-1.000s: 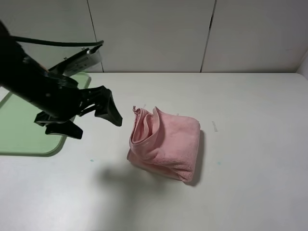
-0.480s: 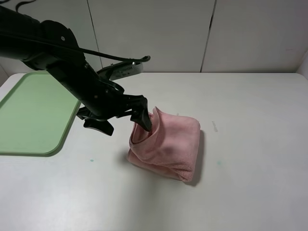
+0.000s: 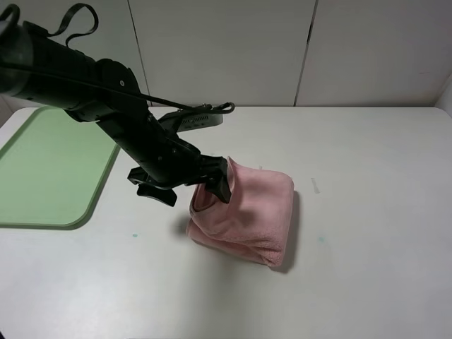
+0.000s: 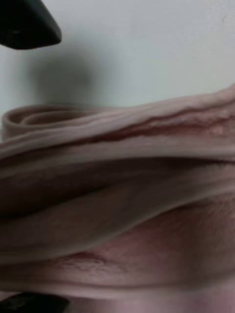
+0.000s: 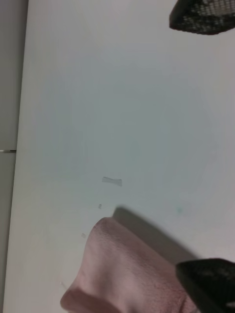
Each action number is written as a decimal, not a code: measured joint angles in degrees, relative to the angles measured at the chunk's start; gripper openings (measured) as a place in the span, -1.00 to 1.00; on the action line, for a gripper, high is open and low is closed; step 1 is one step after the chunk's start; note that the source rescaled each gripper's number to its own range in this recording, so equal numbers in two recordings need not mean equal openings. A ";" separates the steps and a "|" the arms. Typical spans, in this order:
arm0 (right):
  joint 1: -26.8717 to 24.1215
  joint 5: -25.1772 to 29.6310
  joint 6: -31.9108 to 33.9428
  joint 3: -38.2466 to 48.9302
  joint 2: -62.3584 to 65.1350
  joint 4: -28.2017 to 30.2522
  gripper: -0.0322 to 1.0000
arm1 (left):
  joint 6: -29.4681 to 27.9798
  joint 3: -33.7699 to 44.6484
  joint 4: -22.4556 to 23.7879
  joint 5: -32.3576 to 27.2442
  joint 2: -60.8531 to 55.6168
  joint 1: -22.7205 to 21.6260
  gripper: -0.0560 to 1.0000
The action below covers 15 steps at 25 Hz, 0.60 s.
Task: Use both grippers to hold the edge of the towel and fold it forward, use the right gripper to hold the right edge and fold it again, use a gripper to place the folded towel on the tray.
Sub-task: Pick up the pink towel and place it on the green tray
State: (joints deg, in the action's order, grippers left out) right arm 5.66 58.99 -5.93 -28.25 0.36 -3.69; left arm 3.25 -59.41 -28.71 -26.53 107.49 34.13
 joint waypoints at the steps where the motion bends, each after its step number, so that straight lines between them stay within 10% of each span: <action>1: 0.00 0.00 0.00 0.00 0.00 0.00 1.00 | 0.00 0.00 0.00 0.21 0.47 0.08 1.00; 15: 0.00 0.00 0.00 0.00 0.00 0.00 1.00 | 0.00 -6.47 -0.23 1.77 9.88 2.72 1.00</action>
State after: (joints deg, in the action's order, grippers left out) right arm 5.66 58.99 -5.93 -28.25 0.36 -3.69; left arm 3.25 -65.88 -28.94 -24.76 117.37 36.86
